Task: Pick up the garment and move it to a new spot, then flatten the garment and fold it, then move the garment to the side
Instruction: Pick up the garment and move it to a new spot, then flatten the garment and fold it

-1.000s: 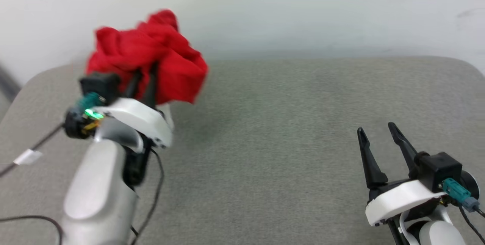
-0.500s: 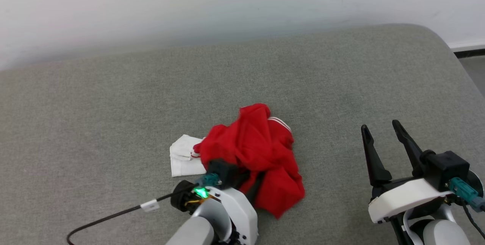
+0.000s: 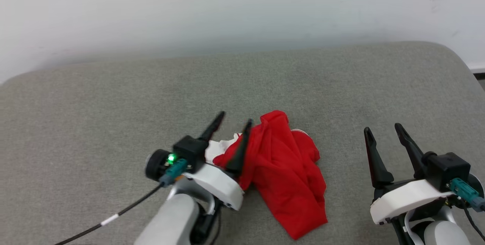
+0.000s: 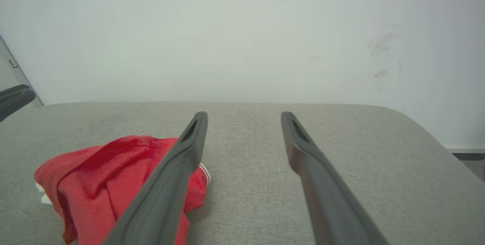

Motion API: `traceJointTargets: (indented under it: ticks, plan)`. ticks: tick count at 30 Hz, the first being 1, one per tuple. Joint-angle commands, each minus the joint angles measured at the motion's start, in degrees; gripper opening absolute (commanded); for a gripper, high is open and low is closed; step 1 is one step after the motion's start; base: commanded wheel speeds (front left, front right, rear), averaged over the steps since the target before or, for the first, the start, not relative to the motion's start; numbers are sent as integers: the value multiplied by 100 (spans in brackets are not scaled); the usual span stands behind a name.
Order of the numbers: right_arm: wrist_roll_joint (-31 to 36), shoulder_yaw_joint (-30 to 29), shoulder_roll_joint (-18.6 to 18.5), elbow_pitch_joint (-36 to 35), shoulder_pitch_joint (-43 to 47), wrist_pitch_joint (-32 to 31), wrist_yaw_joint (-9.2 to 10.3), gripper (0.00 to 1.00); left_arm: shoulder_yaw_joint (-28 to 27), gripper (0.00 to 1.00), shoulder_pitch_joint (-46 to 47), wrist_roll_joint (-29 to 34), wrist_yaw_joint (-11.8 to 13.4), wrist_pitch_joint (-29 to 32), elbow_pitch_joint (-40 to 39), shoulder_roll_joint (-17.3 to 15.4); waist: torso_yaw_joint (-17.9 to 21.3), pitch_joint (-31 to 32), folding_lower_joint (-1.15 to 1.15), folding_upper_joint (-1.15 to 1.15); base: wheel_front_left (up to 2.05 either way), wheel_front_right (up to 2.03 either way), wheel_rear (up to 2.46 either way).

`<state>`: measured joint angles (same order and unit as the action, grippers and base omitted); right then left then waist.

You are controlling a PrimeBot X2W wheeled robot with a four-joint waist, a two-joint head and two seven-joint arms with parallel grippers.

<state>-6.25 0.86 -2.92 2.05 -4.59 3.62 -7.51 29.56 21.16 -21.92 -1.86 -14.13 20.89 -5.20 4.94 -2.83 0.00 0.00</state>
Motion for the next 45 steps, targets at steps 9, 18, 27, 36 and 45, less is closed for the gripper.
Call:
traceJointTargets:
  ticks: [9, 18, 27, 36, 45]
  plan:
    - [58, -62, 6, -56, 281, -134, 4, 100, -876, 100, -545, -198, 596, -75, -340, -650, -263, 304, 0, 0, 0, 0, 0]
    - [67, -36, 6, -127, 512, -248, 4, 100, -1189, 100, -1211, -291, 839, 32, -656, -1114, -347, 431, 0, 0, 0, 0, 0]
    - [30, -21, 6, -181, 592, -305, 4, 100, -1106, 100, -1334, -272, 895, 118, -902, -1173, -350, 461, 0, 0, 0, 0, 0]
    - [17, -14, 6, -113, 484, -360, 4, 100, -1106, 100, -1291, -303, 951, 123, -987, -1189, -323, 410, 0, 0, 0, 0, 0]
    - [-341, 201, 4, 436, -375, -1718, 4, 100, -999, 100, -1111, -252, 931, 147, -1110, -1159, -510, 235, 0, 0, 0, 0, 0]
